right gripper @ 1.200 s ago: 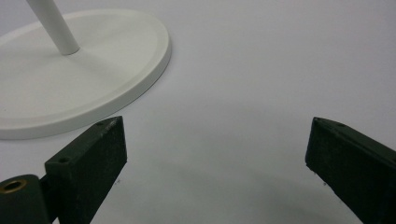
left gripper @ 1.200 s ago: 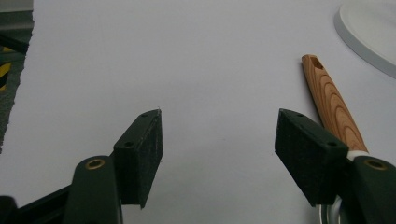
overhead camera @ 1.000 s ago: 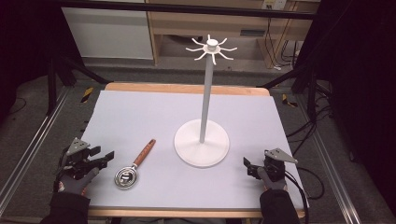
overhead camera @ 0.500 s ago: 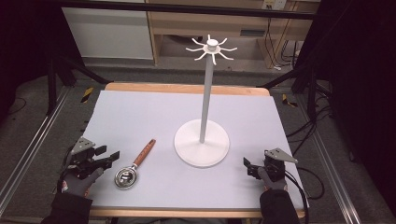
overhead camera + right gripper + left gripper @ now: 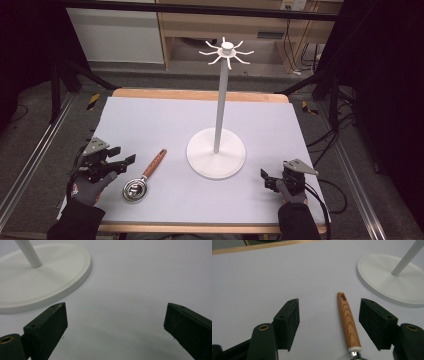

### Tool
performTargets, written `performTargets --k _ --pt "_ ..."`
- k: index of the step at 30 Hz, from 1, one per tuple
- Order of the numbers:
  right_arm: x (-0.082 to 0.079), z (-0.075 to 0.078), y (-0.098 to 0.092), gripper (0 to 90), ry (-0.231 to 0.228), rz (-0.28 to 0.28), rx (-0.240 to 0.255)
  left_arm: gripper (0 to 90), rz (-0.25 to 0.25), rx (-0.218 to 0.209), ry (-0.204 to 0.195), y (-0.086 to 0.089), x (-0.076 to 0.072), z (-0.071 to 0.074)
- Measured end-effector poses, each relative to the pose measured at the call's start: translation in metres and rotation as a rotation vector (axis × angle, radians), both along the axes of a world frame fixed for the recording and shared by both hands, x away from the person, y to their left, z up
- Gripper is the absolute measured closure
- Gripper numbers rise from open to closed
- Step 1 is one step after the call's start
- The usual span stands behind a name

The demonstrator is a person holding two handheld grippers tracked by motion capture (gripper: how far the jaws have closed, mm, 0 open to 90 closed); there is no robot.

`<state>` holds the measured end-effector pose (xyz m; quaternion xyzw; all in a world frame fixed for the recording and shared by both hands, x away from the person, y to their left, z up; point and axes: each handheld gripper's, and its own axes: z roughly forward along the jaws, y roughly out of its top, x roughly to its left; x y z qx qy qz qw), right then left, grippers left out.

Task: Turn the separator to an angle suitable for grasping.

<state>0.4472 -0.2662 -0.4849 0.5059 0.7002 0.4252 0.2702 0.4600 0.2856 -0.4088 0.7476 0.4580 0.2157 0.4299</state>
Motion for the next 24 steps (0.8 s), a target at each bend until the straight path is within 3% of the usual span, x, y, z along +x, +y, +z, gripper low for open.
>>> performTargets --k 13,17,24 --pt "0.0 0.0 0.0 5.3 0.003 -0.007 0.0 31.7 -0.035 0.0 0.0 -0.024 0.018 0.016" --pt "0.001 0.0 0.0 5.4 0.007 -0.006 0.0 31.7 -0.049 0.004 0.016 -0.031 0.024 0.013" --pt "0.001 0.0 0.0 5.3 0.009 -0.006 0.001 32.0 -0.075 0.056 0.059 -0.043 0.029 0.002"
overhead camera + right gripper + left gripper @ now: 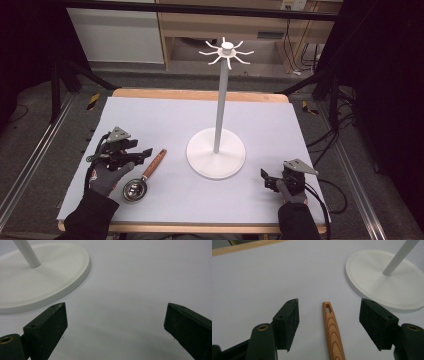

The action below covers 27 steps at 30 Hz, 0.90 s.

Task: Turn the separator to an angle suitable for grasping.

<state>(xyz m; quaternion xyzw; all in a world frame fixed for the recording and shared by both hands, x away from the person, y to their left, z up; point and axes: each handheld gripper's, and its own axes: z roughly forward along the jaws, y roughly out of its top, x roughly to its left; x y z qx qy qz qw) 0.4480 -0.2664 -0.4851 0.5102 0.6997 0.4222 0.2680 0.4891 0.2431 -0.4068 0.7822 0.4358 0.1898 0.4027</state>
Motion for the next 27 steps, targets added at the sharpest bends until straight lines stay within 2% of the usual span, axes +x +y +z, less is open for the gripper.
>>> performTargets --k 3,10,16,23,27 --pt "0.0 0.0 0.0 5.3 0.002 0.0 0.001 32.3 -0.009 0.033 0.015 -0.005 0.0 -0.005" --pt "0.0 0.0 0.0 5.3 0.005 0.002 0.007 32.6 -0.027 0.079 0.053 -0.013 0.0 -0.014" --pt "0.0 0.0 0.0 5.3 0.009 0.001 0.008 32.8 -0.023 0.098 0.069 -0.015 0.001 -0.02" --pt "0.001 0.0 0.0 5.3 0.01 0.002 0.007 33.8 -0.037 0.124 0.107 -0.019 0.003 -0.03" --pt "0.001 0.0 0.0 5.3 0.01 0.002 0.006 35.6 -0.042 0.157 0.128 -0.023 0.005 -0.037"
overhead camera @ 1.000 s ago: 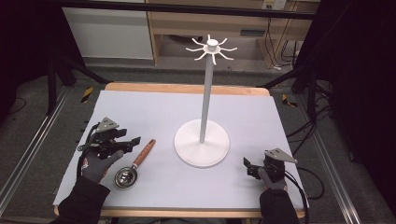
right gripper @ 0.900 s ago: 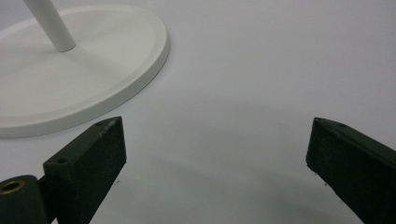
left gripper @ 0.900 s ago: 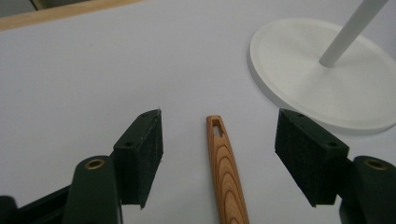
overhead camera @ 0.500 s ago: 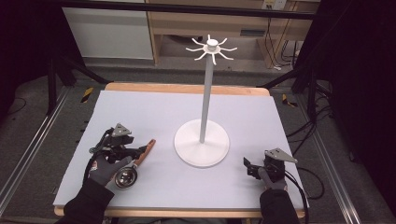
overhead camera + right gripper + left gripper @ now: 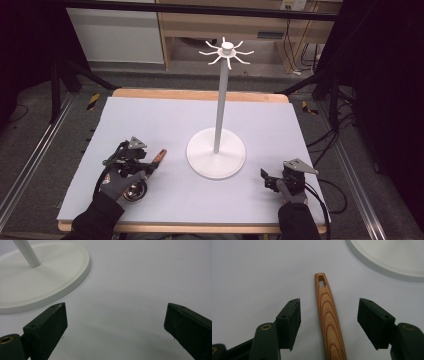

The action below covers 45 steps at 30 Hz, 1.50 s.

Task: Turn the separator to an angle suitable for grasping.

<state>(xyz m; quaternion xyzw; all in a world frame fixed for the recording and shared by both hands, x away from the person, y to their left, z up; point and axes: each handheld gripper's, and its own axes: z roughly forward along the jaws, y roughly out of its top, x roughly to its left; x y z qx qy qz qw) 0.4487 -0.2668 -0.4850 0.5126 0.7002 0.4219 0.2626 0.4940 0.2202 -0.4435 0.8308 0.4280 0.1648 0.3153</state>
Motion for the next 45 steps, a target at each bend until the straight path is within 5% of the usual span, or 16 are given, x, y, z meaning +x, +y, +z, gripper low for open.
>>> performTargets --k 20,27,37,45 --pt "0.001 0.0 0.0 5.3 0.004 -0.002 0.002 52.2 0.029 0.084 0.083 -0.006 0.005 -0.017" --pt "0.001 0.0 0.0 5.2 0.007 0.0 0.006 63.2 0.012 0.093 0.102 -0.008 0.004 -0.017" --pt "0.001 0.0 0.0 5.2 0.008 0.001 0.006 66.5 -0.023 0.093 0.132 -0.008 0.002 -0.014" --pt "0.001 0.0 0.0 5.2 0.011 0.001 0.005 67.9 -0.045 0.132 0.127 -0.01 0.0 -0.011"
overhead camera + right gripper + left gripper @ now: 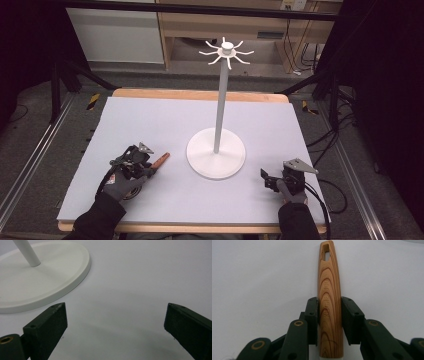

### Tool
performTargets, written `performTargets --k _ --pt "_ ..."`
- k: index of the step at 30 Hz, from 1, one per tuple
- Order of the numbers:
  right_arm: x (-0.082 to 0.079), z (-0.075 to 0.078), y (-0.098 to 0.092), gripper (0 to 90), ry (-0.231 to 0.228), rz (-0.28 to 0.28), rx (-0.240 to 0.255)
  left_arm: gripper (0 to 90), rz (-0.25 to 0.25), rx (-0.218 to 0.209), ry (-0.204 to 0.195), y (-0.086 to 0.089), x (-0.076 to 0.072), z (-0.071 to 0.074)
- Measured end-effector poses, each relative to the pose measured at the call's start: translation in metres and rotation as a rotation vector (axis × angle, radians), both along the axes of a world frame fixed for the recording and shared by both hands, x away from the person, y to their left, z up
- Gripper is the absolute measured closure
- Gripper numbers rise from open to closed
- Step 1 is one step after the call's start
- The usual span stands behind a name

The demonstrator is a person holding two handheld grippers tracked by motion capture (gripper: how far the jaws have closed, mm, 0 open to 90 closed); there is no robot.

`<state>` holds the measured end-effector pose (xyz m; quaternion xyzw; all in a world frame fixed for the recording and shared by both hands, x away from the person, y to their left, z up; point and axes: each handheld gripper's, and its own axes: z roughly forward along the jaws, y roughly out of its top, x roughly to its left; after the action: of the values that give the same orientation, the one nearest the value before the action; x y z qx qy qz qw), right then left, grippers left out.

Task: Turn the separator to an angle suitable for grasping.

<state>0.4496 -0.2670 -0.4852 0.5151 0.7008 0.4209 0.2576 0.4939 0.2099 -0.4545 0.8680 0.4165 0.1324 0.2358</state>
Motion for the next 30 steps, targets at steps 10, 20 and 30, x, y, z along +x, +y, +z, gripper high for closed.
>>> performTargets --k 10,20,30 --pt "0.001 0.0 0.0 5.2 0.002 -0.002 -0.001 59.1 -0.029 -0.014 0.016 -0.006 0.009 0.007" --pt "0.001 0.0 0.0 5.2 0.003 -0.002 -0.001 63.6 -0.039 0.033 0.058 -0.014 0.019 0.003" --pt "0.001 -0.001 0.0 5.1 0.004 -0.004 -0.003 65.4 -0.019 0.033 0.062 -0.016 0.018 0.001"
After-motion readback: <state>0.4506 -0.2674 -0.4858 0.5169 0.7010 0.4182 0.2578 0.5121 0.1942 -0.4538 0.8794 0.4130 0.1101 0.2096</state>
